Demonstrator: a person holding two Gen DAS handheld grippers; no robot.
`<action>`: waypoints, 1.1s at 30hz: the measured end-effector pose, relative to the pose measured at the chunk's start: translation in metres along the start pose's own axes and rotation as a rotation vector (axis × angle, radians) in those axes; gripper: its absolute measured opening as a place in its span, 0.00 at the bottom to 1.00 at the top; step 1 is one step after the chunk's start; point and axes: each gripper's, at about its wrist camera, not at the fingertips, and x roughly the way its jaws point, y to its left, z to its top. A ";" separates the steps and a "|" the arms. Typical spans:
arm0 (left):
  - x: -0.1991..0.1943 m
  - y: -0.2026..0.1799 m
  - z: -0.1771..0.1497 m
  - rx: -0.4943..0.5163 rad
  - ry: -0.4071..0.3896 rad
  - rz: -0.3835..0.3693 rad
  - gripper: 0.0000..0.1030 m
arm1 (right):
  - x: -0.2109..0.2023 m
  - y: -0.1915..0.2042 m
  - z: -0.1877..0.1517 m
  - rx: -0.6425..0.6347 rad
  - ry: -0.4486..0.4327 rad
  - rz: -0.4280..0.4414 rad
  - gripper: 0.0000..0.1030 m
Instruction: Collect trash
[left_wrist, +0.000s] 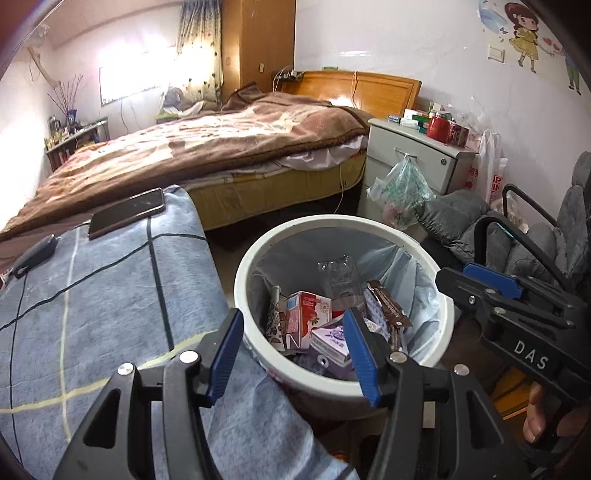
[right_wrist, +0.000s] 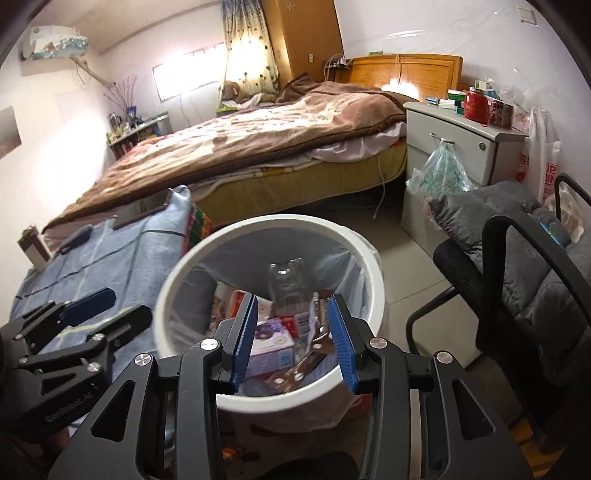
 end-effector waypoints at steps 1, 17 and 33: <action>-0.003 0.000 -0.002 0.000 -0.007 -0.001 0.58 | -0.003 0.001 -0.001 -0.002 -0.010 -0.008 0.41; -0.066 0.006 -0.032 -0.044 -0.169 0.098 0.64 | -0.048 0.025 -0.034 -0.047 -0.151 -0.058 0.41; -0.082 0.008 -0.053 -0.089 -0.181 0.123 0.65 | -0.066 0.043 -0.050 -0.063 -0.191 -0.058 0.40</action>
